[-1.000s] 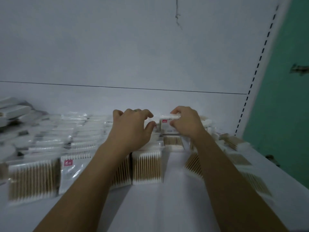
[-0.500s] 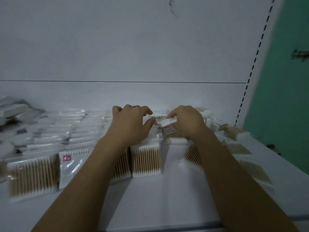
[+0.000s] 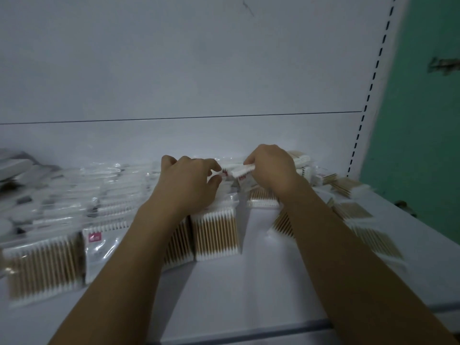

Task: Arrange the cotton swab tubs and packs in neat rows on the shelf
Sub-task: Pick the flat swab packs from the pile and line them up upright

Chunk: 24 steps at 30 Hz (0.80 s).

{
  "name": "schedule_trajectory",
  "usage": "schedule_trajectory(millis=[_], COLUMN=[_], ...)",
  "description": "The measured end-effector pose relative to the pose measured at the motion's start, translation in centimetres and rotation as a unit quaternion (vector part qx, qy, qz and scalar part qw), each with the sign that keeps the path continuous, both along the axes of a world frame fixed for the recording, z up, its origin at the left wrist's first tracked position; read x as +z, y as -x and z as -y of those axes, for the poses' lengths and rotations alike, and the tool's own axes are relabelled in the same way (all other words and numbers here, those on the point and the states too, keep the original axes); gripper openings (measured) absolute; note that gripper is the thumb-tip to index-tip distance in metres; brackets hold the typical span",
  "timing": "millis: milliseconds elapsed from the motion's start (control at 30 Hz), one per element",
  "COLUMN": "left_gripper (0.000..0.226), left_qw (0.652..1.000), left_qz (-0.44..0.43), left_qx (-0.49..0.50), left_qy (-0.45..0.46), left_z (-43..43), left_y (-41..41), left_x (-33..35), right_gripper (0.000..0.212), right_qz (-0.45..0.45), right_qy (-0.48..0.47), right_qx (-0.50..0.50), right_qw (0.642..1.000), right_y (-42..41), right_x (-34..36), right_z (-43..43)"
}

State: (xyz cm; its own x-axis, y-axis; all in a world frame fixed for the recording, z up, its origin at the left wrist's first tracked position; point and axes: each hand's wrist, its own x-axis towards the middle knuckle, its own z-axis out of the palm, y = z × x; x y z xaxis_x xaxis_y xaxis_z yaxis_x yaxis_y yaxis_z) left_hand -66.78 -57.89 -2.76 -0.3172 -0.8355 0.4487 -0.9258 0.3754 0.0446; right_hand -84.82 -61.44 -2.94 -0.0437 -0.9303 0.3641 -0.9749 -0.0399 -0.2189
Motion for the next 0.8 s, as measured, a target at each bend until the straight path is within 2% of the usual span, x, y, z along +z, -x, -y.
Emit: schedule_trajectory(millis=[167,367,667,800], left_gripper=[0.037,0.04,0.039,0.039], left_qw=[1.0,0.999,0.999,0.999], left_qz=[0.029,0.043,0.041,0.034], left_qx=[-0.001,0.0,-0.001,0.002], left_qy=[-0.004,-0.01,-0.006,0.0], left_z=[0.0,0.0,0.2,0.0], left_y=[0.0,-0.3,0.0,-0.2], left_x=[-0.1,-0.2,-0.2,-0.2], right_gripper=[0.039,0.023,0.022,0.04], right_qz=[0.032,-0.016,-0.077,-0.079], right_qy=[-0.001,-0.029,0.005,0.006], right_qx=[0.024,0.04,0.004,0.001], right_qw=[0.999,0.999,0.997,0.997], right_y=[-0.7,-1.3,-1.9,-2.0], right_x=[0.8,0.3,-0.9,-0.5], right_z=[1.7,2.5,3.7,3.8])
